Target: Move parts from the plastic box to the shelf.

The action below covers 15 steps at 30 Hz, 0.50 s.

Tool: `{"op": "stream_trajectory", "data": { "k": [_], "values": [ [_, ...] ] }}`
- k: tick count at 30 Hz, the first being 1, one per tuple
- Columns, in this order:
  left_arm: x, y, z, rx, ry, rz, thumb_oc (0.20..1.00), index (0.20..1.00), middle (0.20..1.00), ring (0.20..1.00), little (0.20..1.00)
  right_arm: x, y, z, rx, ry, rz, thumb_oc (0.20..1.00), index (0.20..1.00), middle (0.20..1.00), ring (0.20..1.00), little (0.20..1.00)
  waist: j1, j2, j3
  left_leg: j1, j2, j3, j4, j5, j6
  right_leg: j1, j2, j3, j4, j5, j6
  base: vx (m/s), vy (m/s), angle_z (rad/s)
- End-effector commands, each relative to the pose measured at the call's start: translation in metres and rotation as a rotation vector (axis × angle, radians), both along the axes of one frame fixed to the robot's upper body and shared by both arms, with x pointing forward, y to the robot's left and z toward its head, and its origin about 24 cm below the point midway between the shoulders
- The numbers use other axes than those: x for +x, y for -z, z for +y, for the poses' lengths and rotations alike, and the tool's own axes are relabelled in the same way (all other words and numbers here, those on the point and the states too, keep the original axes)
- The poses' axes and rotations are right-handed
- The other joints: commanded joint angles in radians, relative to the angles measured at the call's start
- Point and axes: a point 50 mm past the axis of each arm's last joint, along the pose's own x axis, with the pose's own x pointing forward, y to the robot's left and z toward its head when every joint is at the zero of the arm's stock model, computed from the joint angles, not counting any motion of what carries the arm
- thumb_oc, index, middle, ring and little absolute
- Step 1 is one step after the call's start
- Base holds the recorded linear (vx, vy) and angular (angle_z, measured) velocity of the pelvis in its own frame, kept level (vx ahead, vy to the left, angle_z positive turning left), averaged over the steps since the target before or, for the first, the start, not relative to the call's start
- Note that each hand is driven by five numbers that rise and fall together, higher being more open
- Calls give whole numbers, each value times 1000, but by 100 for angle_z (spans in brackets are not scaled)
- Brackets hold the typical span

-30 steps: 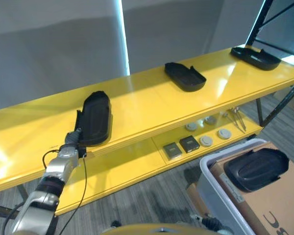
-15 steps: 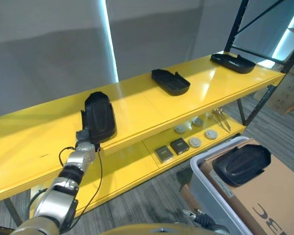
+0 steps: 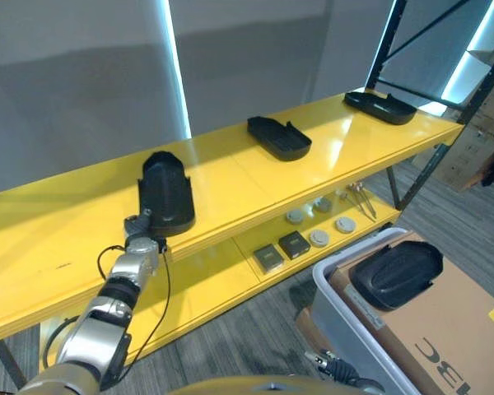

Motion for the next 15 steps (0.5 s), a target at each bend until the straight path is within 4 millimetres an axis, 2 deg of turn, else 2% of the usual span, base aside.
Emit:
{"op": "stream_trajectory", "data": {
  "k": [1,14,15],
  "values": [
    [12,-5,-5,2,5,9,1000,1000,1000,1000,1000,20,-4,15,58,-8,-90,1000,1000,1000,1000,1000,-8,-10,41,33,67,-5,76,-91,-27,-4,-9,19,-29,1,39,0,0,0],
    [9,-1,-3,0,-7,13,1000,1000,1000,1000,1000,20,-4,15,55,-25,-81,1000,1000,1000,1000,1000,-4,-10,42,29,68,-11,79,-95,-27,-4,-7,26,-28,-6,36,0,0,0],
    [35,-44,-40,-44,66,-218,1000,1000,1000,1000,1000,69,-33,-3,57,33,-278,1000,1000,1000,1000,1000,-12,-52,224,-197,86,-205,326,-139,14,-294,-126,179,347,-15,50,34,38,-1]
  ]
}}
